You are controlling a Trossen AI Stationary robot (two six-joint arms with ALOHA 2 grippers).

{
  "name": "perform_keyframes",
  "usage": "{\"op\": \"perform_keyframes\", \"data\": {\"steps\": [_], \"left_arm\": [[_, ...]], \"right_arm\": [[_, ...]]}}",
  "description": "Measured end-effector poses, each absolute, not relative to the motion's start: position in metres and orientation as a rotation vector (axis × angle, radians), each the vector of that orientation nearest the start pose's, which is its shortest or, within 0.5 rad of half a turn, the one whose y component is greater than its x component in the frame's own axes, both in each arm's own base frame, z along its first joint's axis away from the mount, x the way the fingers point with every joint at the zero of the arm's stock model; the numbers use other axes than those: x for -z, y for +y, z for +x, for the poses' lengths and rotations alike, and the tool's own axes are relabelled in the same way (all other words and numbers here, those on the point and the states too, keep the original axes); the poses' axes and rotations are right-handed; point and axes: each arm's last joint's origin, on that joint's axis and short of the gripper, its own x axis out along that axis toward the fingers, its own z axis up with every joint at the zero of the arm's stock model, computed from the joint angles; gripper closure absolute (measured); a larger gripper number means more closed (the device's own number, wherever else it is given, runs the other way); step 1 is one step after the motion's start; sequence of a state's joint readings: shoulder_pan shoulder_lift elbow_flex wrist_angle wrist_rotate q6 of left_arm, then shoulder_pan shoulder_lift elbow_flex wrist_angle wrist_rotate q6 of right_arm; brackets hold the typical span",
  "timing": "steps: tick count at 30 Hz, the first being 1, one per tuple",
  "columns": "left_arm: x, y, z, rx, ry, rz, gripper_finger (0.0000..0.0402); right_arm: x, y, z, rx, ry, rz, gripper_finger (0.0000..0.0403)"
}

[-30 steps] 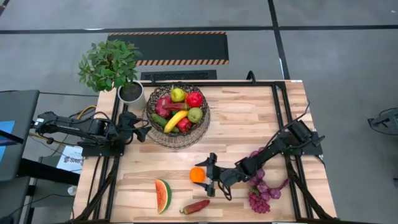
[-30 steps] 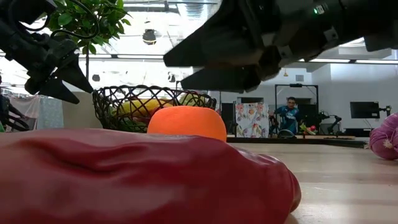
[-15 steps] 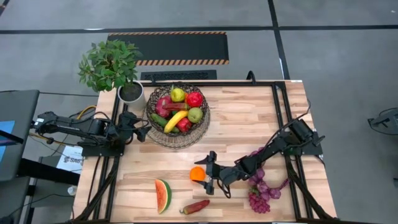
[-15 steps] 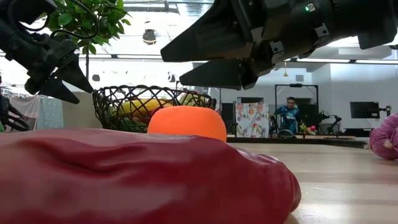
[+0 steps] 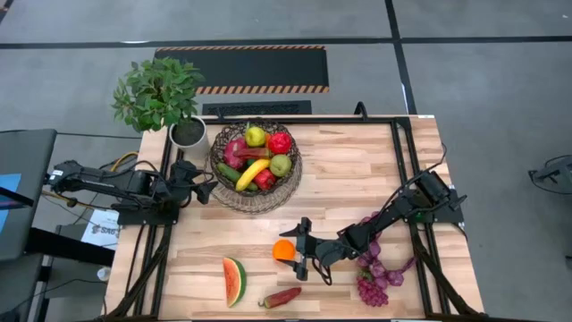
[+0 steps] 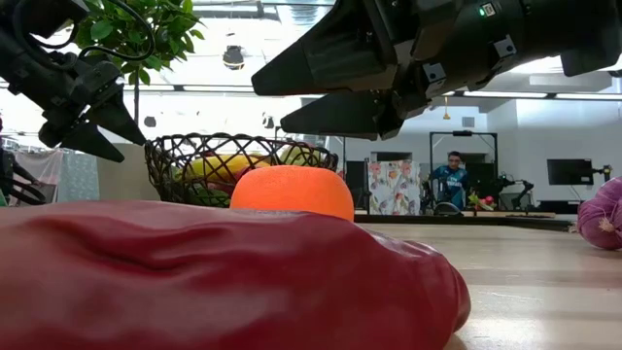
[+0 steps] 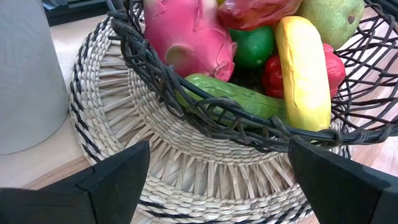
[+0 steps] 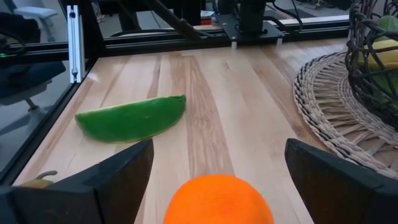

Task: Build produce basket
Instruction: Put the orange into the wire basket

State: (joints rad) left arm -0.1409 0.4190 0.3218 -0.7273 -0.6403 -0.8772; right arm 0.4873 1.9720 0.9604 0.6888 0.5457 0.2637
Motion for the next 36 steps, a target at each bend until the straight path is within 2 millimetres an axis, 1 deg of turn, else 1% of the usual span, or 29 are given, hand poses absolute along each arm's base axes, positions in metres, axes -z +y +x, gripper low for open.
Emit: {"op": "perform_keyframes", "data": {"steps": [12, 36], "left_arm": [[-0.1800, 0.0045, 0.0918, -0.758, 0.501, -0.501, 0.0034], [-0.1800, 0.0045, 0.0918, -0.758, 0.501, -0.501, 0.0034]], "right_arm": [[-0.1413, 0.1658, 0.3551, 0.106, 0.270, 0.103, 0.0021], [-0.1389, 0.1649, 0.3548, 0.111, 0.292, 0.109, 0.0021]]}}
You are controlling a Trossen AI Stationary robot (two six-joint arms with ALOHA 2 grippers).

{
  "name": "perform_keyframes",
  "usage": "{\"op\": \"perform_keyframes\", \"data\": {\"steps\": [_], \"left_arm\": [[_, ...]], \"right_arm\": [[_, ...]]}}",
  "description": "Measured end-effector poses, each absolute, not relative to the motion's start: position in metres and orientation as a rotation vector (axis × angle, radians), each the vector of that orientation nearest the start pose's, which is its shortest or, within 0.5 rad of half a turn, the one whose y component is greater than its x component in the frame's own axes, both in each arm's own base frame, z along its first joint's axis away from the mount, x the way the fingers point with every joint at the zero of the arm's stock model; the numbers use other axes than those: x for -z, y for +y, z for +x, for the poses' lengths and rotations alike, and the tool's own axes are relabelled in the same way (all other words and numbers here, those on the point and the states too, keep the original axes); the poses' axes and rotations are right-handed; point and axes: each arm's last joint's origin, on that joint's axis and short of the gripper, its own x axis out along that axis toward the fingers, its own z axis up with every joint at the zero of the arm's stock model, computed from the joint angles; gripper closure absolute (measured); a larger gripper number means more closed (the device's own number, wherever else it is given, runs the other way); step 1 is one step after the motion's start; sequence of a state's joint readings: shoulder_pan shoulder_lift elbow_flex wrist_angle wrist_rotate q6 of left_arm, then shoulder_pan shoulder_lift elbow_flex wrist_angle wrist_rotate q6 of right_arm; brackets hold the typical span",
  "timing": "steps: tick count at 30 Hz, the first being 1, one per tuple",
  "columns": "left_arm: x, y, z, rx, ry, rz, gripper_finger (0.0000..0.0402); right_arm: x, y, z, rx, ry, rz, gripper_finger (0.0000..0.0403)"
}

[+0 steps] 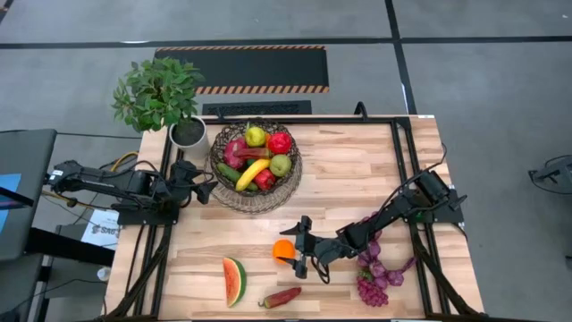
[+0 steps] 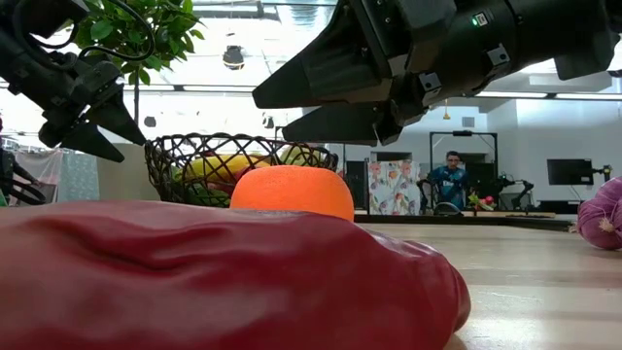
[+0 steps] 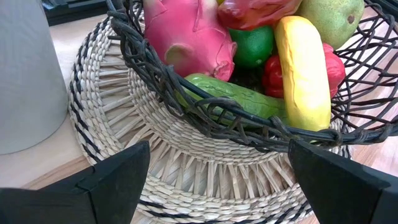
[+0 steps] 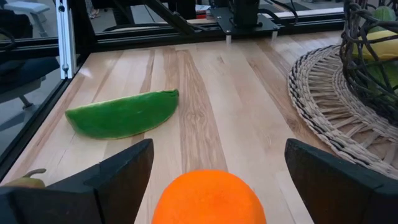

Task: Build produce basket
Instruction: Put the orange into the wire basket

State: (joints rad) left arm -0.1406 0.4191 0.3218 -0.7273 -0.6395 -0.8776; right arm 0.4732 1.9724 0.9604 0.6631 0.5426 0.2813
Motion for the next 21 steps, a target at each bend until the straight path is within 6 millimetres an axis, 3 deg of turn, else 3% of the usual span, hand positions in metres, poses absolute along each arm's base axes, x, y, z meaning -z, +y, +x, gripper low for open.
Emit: {"op": "perform_keyframes", "data": {"steps": [21], "left_arm": [[-0.180, 0.004, 0.092, -0.757, 0.501, -0.501, 0.0034]], "right_arm": [[-0.122, 0.169, 0.358, 0.089, 0.365, 0.088, 0.0021]]}}
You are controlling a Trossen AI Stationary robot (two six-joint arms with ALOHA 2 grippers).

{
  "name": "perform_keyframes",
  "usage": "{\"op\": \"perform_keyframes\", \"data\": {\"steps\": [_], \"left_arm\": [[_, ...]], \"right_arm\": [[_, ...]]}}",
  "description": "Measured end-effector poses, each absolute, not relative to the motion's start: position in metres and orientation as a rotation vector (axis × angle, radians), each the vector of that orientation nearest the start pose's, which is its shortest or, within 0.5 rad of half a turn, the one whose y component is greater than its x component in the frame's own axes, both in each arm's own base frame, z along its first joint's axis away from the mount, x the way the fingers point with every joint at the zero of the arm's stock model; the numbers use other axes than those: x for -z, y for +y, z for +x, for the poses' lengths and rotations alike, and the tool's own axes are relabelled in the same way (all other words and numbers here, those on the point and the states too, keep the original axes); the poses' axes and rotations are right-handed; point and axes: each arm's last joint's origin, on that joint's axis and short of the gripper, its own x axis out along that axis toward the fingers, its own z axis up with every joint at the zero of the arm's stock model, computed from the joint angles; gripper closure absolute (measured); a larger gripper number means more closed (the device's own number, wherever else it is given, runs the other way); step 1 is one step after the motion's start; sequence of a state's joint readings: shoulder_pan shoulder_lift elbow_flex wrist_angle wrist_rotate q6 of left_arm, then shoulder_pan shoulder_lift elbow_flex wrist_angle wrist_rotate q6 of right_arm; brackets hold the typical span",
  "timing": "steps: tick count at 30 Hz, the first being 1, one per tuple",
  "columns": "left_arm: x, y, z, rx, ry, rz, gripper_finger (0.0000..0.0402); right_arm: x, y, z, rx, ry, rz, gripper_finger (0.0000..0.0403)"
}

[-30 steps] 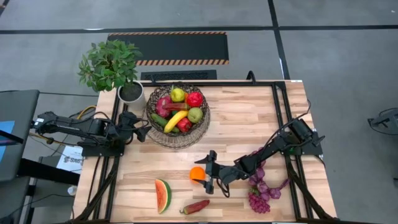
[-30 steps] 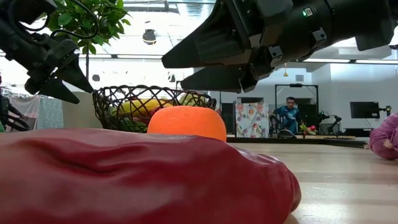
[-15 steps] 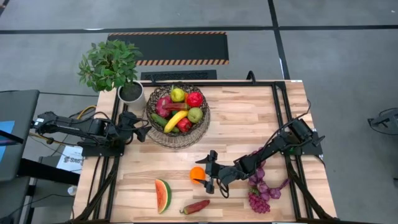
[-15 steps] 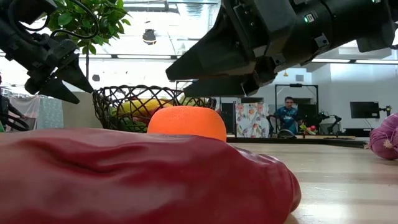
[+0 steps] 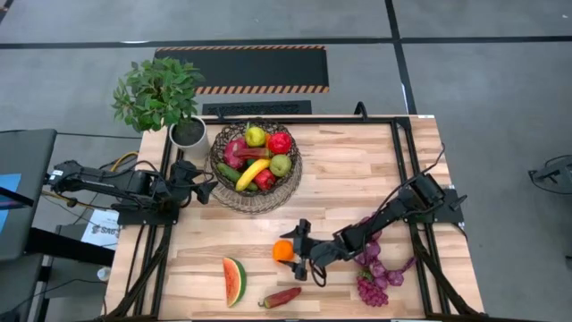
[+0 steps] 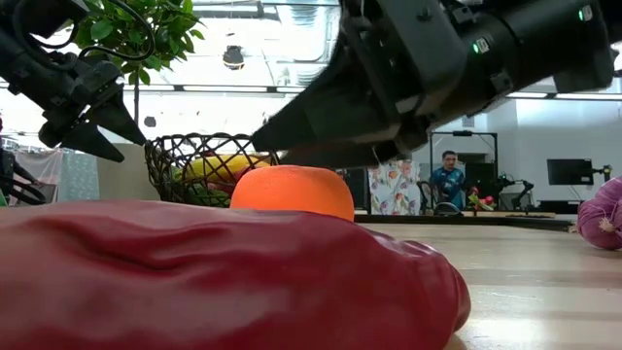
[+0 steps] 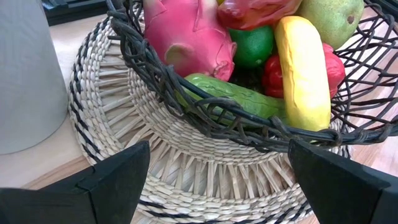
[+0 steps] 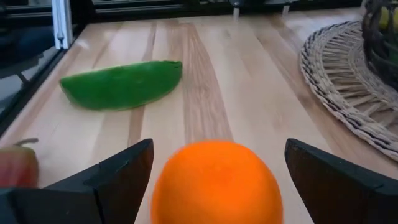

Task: Build produce basket
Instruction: Put the orange into the wire basket

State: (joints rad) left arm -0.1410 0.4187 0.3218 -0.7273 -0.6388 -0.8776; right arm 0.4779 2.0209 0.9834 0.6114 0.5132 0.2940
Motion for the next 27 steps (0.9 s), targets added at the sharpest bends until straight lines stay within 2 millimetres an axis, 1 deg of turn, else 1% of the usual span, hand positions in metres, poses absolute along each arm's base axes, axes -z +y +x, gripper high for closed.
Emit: {"op": "perform_keyframes", "data": {"steps": [7, 11, 27], "left_arm": [[-0.1801, 0.0044, 0.0918, -0.757, 0.501, -0.501, 0.0034], [-0.1801, 0.0044, 0.0918, -0.757, 0.501, -0.501, 0.0034], [-0.1801, 0.0044, 0.0918, -0.757, 0.501, -0.502, 0.0034]], "right_arm": [[-0.1229, 0.1694, 0.3590, 0.083, 0.391, 0.082, 0.0021], [-0.1182, 0.1682, 0.3569, 0.092, 0.439, 0.087, 0.0021], [-0.1154, 0.1676, 0.3554, 0.099, 0.473, 0.107, 0.0022]]}}
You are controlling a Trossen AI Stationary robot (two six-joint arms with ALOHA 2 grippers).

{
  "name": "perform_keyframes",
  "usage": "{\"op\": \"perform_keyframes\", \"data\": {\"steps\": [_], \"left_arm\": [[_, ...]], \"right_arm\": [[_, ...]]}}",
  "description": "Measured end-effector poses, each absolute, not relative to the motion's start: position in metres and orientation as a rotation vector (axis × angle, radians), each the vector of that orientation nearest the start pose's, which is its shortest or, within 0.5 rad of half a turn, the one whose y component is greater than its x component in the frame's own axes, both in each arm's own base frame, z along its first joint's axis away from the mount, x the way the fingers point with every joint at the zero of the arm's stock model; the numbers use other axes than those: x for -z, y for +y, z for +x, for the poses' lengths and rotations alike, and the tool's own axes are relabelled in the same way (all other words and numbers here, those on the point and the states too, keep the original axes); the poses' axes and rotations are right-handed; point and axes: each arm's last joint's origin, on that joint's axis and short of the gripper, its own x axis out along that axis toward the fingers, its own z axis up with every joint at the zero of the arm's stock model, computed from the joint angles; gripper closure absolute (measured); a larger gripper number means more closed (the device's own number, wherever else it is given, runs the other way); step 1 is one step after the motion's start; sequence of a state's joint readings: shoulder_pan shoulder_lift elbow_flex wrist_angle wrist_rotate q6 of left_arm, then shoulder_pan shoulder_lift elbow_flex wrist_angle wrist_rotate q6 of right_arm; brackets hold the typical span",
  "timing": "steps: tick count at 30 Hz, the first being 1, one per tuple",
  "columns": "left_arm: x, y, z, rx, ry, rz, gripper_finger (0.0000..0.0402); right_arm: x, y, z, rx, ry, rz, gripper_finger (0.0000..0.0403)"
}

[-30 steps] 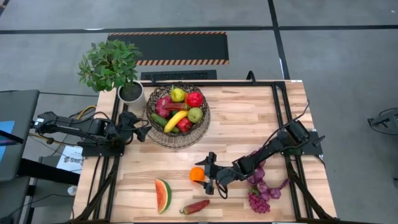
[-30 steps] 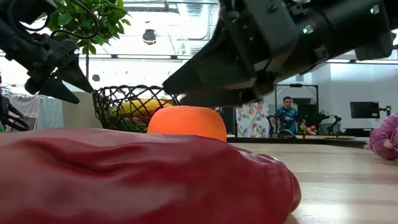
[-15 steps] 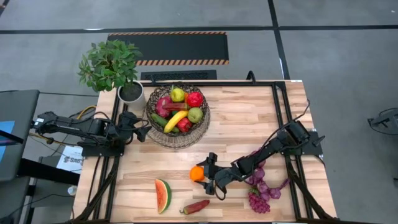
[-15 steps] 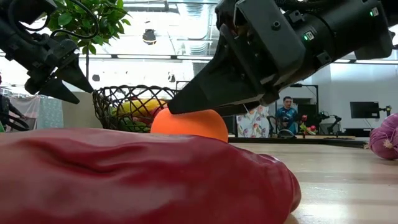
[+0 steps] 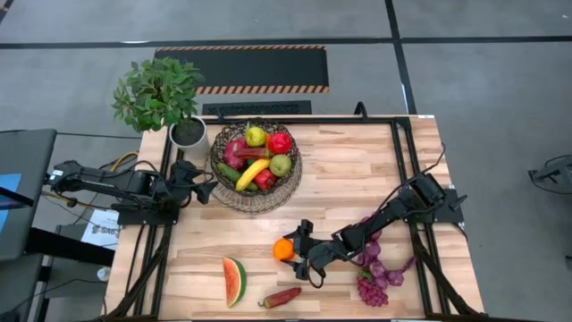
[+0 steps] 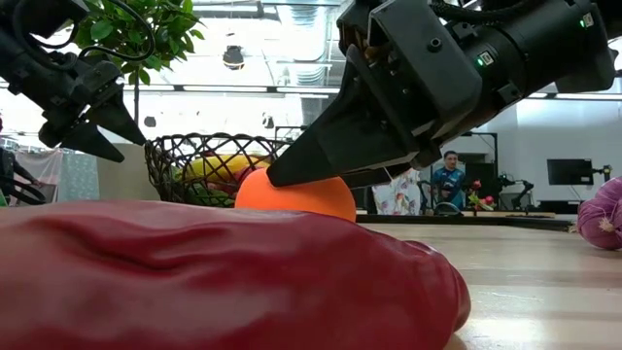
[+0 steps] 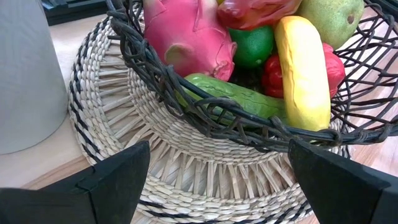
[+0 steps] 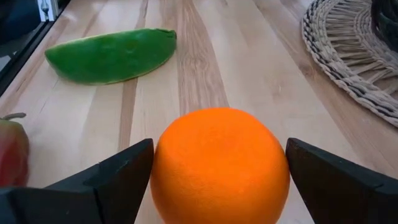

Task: Build produce basket
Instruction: Put the orange into the wire basket

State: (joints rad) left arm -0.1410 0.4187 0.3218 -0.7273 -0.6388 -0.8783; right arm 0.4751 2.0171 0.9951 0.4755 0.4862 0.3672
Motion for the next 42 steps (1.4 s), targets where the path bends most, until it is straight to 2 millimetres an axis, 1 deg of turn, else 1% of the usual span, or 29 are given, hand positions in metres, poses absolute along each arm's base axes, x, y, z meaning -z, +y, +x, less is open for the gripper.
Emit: {"op": "perform_keyframes", "data": {"steps": [5, 16, 23, 26, 32, 37, 40, 42], "left_arm": [[-0.180, 0.004, 0.092, -0.758, 0.501, -0.502, 0.0034], [-0.180, 0.004, 0.092, -0.758, 0.500, -0.502, 0.0034], [-0.180, 0.004, 0.092, -0.758, 0.500, -0.502, 0.0034], [-0.180, 0.004, 0.092, -0.758, 0.500, -0.502, 0.0034], [-0.180, 0.004, 0.092, -0.757, 0.500, -0.502, 0.0034], [-0.180, 0.004, 0.092, -0.758, 0.500, -0.503, 0.0034], [-0.180, 0.004, 0.092, -0.757, 0.500, -0.502, 0.0034], [-0.180, 0.004, 0.092, -0.757, 0.501, -0.501, 0.0034]], "right_arm": [[-0.115, 0.168, 0.355, 0.096, 0.476, 0.109, 0.0031], [-0.114, 0.167, 0.354, 0.103, 0.493, 0.122, 0.0083], [-0.115, 0.167, 0.355, 0.103, 0.488, 0.125, 0.0090], [-0.118, 0.169, 0.357, 0.098, 0.485, 0.123, 0.0091], [-0.132, 0.171, 0.369, 0.081, 0.442, 0.096, 0.0091], [-0.145, 0.164, 0.383, 0.091, 0.399, 0.067, 0.0091], [-0.157, 0.160, 0.393, 0.092, 0.366, 0.035, 0.0091], [-0.171, 0.156, 0.397, 0.088, 0.336, 0.005, 0.0091]]}}
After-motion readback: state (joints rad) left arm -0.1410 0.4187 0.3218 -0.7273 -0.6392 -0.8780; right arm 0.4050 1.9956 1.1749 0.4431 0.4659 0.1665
